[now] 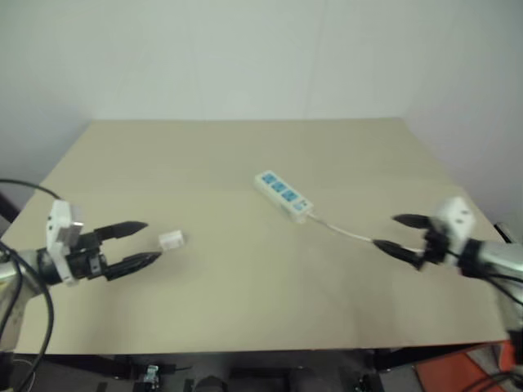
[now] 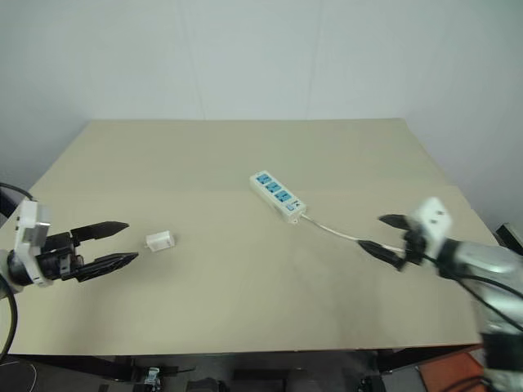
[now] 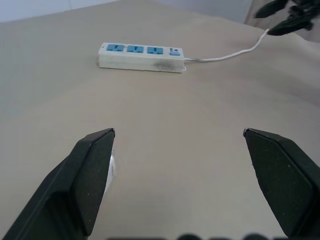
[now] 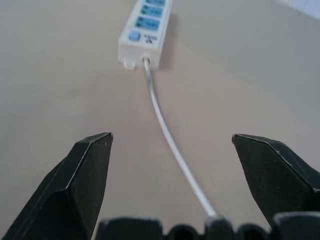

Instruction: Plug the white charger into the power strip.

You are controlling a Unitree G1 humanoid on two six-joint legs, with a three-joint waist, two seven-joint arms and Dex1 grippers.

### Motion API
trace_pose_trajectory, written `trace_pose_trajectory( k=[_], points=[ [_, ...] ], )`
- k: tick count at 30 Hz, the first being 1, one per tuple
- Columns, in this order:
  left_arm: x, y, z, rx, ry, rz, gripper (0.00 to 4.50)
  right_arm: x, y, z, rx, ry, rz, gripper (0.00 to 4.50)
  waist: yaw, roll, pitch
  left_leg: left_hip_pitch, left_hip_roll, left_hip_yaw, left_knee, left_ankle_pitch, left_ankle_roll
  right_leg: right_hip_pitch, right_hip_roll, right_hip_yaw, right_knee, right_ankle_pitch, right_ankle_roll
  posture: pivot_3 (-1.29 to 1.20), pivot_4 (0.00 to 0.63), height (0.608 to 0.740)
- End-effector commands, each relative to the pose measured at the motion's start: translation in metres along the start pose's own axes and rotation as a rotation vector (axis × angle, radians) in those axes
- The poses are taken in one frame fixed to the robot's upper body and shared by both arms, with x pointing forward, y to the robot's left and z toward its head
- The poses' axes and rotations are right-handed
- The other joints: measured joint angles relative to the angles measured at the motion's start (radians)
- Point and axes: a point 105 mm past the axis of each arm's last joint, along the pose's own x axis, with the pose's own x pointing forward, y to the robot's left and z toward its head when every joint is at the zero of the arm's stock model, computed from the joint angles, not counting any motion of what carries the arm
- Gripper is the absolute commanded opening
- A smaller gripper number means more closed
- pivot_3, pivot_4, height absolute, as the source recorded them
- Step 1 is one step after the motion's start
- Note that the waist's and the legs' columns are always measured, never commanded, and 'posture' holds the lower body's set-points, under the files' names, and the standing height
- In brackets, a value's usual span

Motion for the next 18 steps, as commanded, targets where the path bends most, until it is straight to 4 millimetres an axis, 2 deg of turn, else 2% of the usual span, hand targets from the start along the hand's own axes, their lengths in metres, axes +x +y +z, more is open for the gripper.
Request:
trace_pose_trajectory(
  k=[1, 4, 8, 12, 18],
  points=[
    [0.0, 0.001, 0.009, 0.048, -0.006, 0.008, 4.47, 0.036, -0.002, 0.007, -0.029, -0.04, -0.034, 4.5, 0.002, 0.001, 0.001, -0.001, 0.0, 0.0, 0.0, 0.0, 0.0, -0.001, 0.0, 0.0, 0.0, 0.0, 0.0, 0.0, 0.15, 0.74],
    [0.0, 0.002, 0.009, 0.058, 0.002, 0.018, 4.47, 0.072, 0.005, 0.015, -0.011, -0.097, -0.045, 4.5, 0.006, 0.001, 0.001, -0.006, 0.0, 0.0, 0.0, 0.0, 0.0, -0.006, 0.0, 0.0, 0.0, 0.0, -0.001, 0.0, 0.15, 0.74],
    [-0.001, 0.002, 0.008, 0.06, 0.001, 0.03, 4.47, 0.103, 0.013, 0.024, 0.027, -0.156, -0.066, 4.5, 0.013, 0.001, 0.001, -0.01, 0.0, 0.0, 0.0, 0.0, 0.0, -0.009, -0.002, -0.001, 0.0, 0.0, -0.001, 0.0, 0.15, 0.74],
    [-0.001, 0.0, 0.006, 0.06, 0.003, 0.031, 4.47, 0.119, 0.014, 0.021, 0.059, -0.164, -0.093, 4.5, 0.014, 0.001, 0.001, -0.009, -0.001, 0.0, 0.0, 0.0, 0.0, -0.009, -0.002, -0.002, 0.001, 0.0, -0.001, 0.0, 0.15, 0.74],
    [0.0, 0.0, 0.004, 0.062, 0.006, 0.04, 4.47, 0.13, 0.005, 0.014, 0.126, -0.161, -0.165, 4.5, 0.005, 0.001, 0.001, -0.008, 0.0, 0.0, 0.0, 0.0, 0.0, -0.009, -0.002, -0.002, 0.003, 0.0, -0.001, 0.0, 0.15, 0.74]
  ],
)
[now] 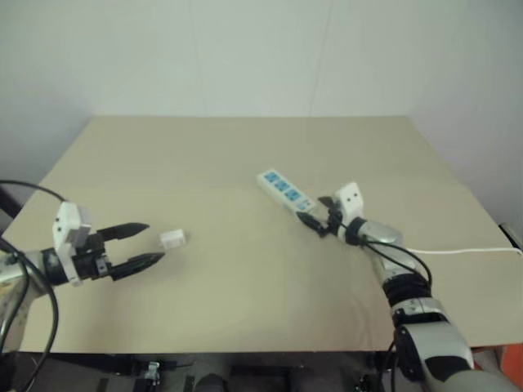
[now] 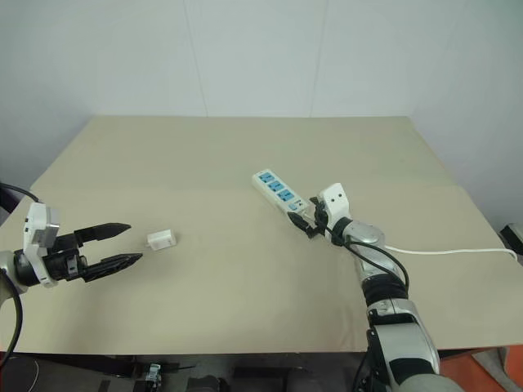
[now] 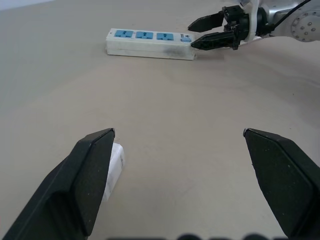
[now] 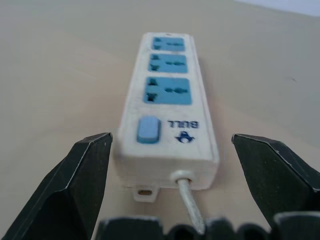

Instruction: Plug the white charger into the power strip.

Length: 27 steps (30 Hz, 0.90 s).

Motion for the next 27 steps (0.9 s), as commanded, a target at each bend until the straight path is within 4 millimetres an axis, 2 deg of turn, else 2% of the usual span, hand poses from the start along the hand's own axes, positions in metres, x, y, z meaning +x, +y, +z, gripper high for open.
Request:
trace_pose_trajectory(
  k=[1, 4, 11, 22, 27],
  points=[
    [-0.001, -0.001, 0.009, 0.049, -0.02, 0.007, 4.47, 0.002, -0.011, 0.013, 0.002, -0.057, -0.049, 4.5, -0.001, 0.0, 0.0, 0.0, 0.0, 0.0, 0.0, 0.0, 0.0, 0.0, 0.0, 0.0, 0.0, 0.0, 0.0, 0.0, 0.15, 0.74],
    [0.0, -0.001, 0.008, 0.049, -0.024, 0.006, 4.47, 0.007, -0.007, 0.008, 0.033, -0.048, -0.026, 4.5, -0.003, 0.0, 0.0, 0.001, 0.0, 0.0, 0.0, 0.0, 0.0, 0.001, 0.0, 0.0, 0.0, 0.0, 0.0, 0.0, 0.15, 0.74],
    [0.0, -0.001, 0.008, 0.048, -0.031, 0.01, 4.47, 0.017, 0.007, 0.011, 0.076, -0.078, 0.047, 4.5, -0.003, 0.0, 0.0, 0.001, 0.0, 0.0, 0.0, 0.0, 0.0, 0.001, 0.0, 0.0, 0.0, 0.0, 0.0, 0.0, 0.15, 0.74],
    [-0.003, -0.003, 0.006, 0.05, -0.028, 0.02, 4.47, 0.022, 0.02, -0.01, 0.072, -0.063, 0.028, 4.5, -0.022, 0.0, 0.0, 0.001, 0.001, 0.0, 0.0, 0.0, 0.0, 0.001, 0.0, 0.0, 0.001, 0.0, 0.0, 0.0, 0.15, 0.74],
    [-0.005, -0.002, 0.006, 0.05, -0.027, 0.026, 4.47, 0.024, 0.021, -0.013, 0.08, -0.072, -0.009, 4.5, -0.031, 0.0, 0.0, 0.002, 0.001, 0.0, 0.0, 0.0, 0.0, 0.002, 0.0, 0.0, 0.001, 0.0, 0.0, 0.0, 0.15, 0.74]
  ],
)
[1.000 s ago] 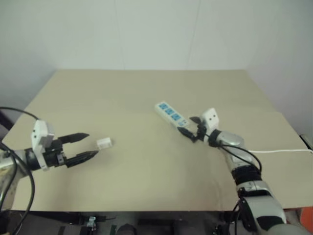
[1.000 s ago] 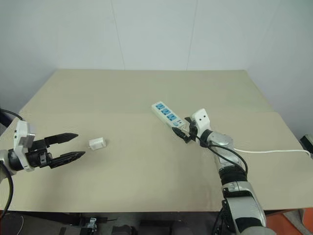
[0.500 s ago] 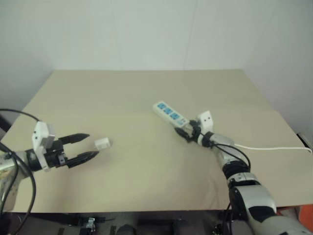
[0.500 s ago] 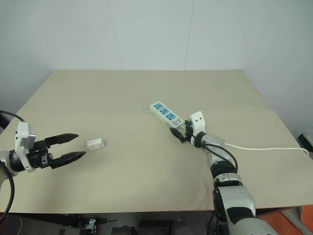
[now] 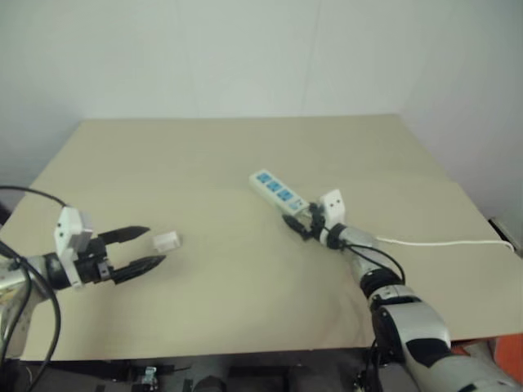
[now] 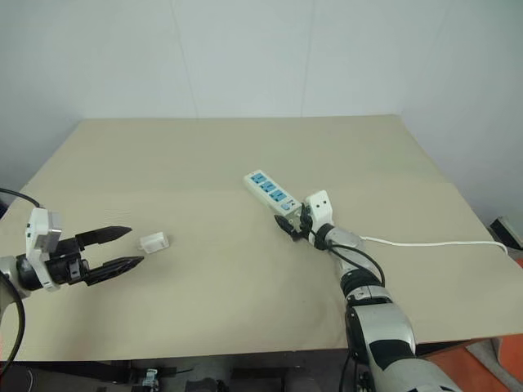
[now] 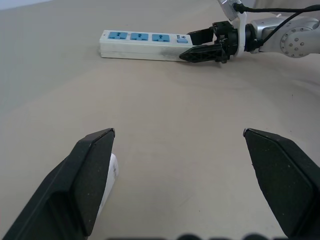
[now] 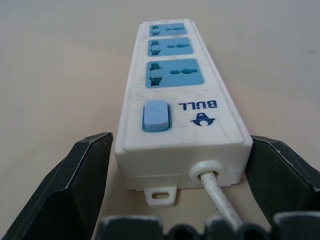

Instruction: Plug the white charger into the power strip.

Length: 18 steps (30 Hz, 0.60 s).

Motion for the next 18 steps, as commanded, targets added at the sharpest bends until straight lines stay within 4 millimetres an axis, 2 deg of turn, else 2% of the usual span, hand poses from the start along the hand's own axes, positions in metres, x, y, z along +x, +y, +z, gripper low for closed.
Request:
trace_pose_trajectory(
  k=[1, 6, 12, 16, 18],
  points=[
    [-0.005, 0.0, 0.013, 0.059, -0.02, 0.015, 4.47, 0.001, -0.002, 0.004, -0.004, -0.029, -0.027, 4.5, -0.001, 0.0, 0.0, 0.0, 0.0, 0.0, 0.0, 0.0, 0.0, 0.0, 0.0, 0.0, 0.0, 0.0, 0.0, 0.0, 0.15, 0.74],
    [-0.005, 0.0, 0.012, 0.057, -0.02, 0.016, 4.5, 0.004, 0.002, 0.005, -0.007, -0.042, -0.032, 3.4, -0.001, 0.0, 0.0, 0.002, 0.0, 0.0, 0.0, 0.0, 0.0, 0.002, 0.0, 0.0, 0.0, 0.0, 0.0, 0.0, 0.15, 0.74],
    [-0.004, -0.001, 0.012, 0.057, -0.023, 0.013, 4.5, 0.006, 0.003, 0.005, -0.029, -0.037, -0.039, 3.4, -0.007, 0.0, 0.0, 0.004, 0.0, 0.0, 0.0, 0.0, 0.0, 0.003, 0.0, 0.0, 0.0, 0.0, 0.0, 0.0, 0.15, 0.74],
    [-0.004, 0.0, 0.015, 0.065, -0.019, 0.015, 4.5, -0.005, -0.003, 0.006, -0.056, -0.044, 0.001, 3.4, -0.008, 0.0, 0.0, 0.004, 0.0, 0.0, 0.0, 0.0, 0.0, 0.004, 0.0, 0.0, 0.0, 0.0, 0.0, 0.0, 0.15, 0.74],
    [-0.004, 0.001, 0.019, 0.07, -0.016, 0.021, 4.5, -0.024, -0.014, 0.007, -0.072, -0.048, 0.063, 3.4, -0.002, 0.0, 0.0, 0.003, 0.0, 0.0, 0.0, 0.0, 0.0, 0.004, 0.0, 0.0, 0.0, 0.0, 0.0, 0.0, 0.15, 0.74]
  ],
)
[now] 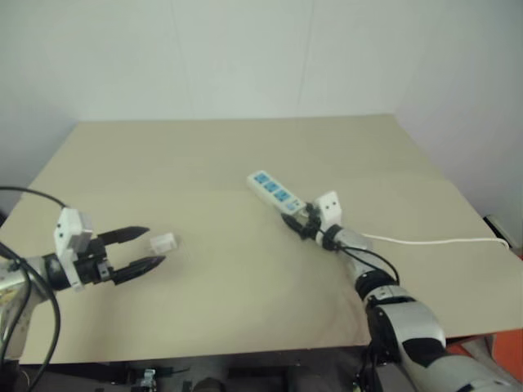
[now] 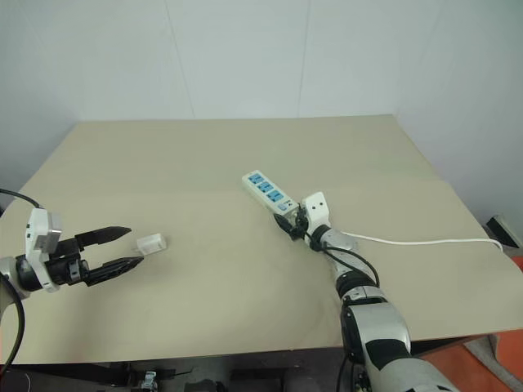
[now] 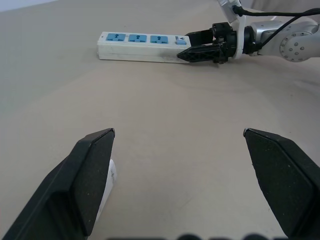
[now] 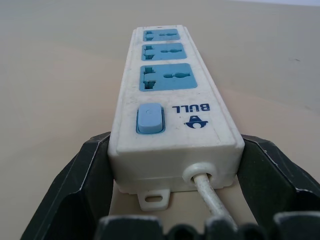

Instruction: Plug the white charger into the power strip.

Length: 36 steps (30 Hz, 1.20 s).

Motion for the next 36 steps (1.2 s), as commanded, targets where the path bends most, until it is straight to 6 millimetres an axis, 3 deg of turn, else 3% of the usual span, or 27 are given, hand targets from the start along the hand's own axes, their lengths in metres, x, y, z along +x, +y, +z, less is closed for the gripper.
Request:
trace_pose_trajectory(
  k=[1, 8, 10, 13, 17, 22, 30, 36],
  points=[
    [-0.005, 0.002, 0.02, 0.068, -0.016, 0.02, 4.5, -0.029, -0.017, 0.01, -0.039, -0.044, 0.085, 3.4, 0.011, 0.0, 0.0, -0.001, 0.0, -0.001, 0.0, 0.0, 0.0, 0.0, 0.0, 0.0, 0.0, 0.0, 0.0, 0.0, 0.15, 0.74],
    [0.004, 0.013, 0.031, 0.119, 0.011, 0.091, 4.5, -0.088, -0.008, 0.022, -0.046, -0.067, 0.389, 3.4, 0.028, 0.0, 0.0, -0.002, -0.001, -0.001, 0.0, 0.0, 0.0, 0.0, -0.001, -0.001, -0.002, 0.0, 0.0, 0.0, 0.15, 0.74],
    [0.013, 0.022, 0.037, 0.174, 0.042, 0.151, 4.5, -0.097, 0.003, 0.024, -0.066, -0.07, 0.47, 3.4, 0.03, 0.0, 0.0, -0.001, -0.001, -0.001, 0.0, 0.0, 0.0, 0.0, 0.0, -0.001, -0.002, 0.0, 0.0, 0.0, 0.15, 0.74],
    [0.024, 0.036, 0.063, 0.217, 0.016, 0.215, 4.5, -0.104, 0.025, 0.025, -0.086, -0.064, 0.605, 3.4, 0.031, 0.0, 0.001, -0.001, 0.0, -0.001, 0.0, 0.0, 0.0, 0.0, 0.001, 0.0, 0.0, 0.0, 0.0, 0.0, 0.15, 0.74],
    [0.032, 0.039, 0.089, 0.182, 0.05, 0.139, 4.5, -0.104, 0.05, 0.026, -0.134, -0.095, 0.731, 3.4, 0.033, 0.0, 0.001, -0.001, 0.0, -0.002, 0.001, 0.0, 0.0, 0.0, 0.002, -0.001, 0.0, 0.0, 0.001, 0.0, 0.15, 0.74],
    [0.042, 0.043, 0.092, 0.22, 0.294, 0.042, 4.5, -0.093, 0.067, 0.02, -0.128, -0.073, 0.803, 3.4, 0.037, 0.001, 0.001, -0.002, -0.001, -0.002, 0.001, 0.0, 0.0, -0.001, 0.002, -0.001, -0.001, -0.001, 0.001, 0.0, 0.15, 0.74],
    [0.053, 0.042, 0.077, 0.38, 0.664, -0.156, 4.5, -0.089, 0.075, -0.008, -0.147, 0.013, 0.85, 3.4, 0.037, 0.001, 0.002, -0.003, -0.001, -0.002, 0.001, 0.0, 0.0, -0.001, 0.002, -0.001, -0.001, -0.001, 0.001, 0.0, 0.15, 0.74],
    [0.073, 0.062, 0.055, 0.408, 0.896, -0.214, 4.5, -0.083, 0.075, -0.022, -0.137, 0.059, 0.828, 3.4, 0.039, 0.001, 0.002, 0.002, -0.001, -0.002, 0.001, 0.001, 0.0, 0.002, 0.003, -0.001, 0.0, -0.001, 0.001, 0.0, 0.15, 0.74]
  ],
)
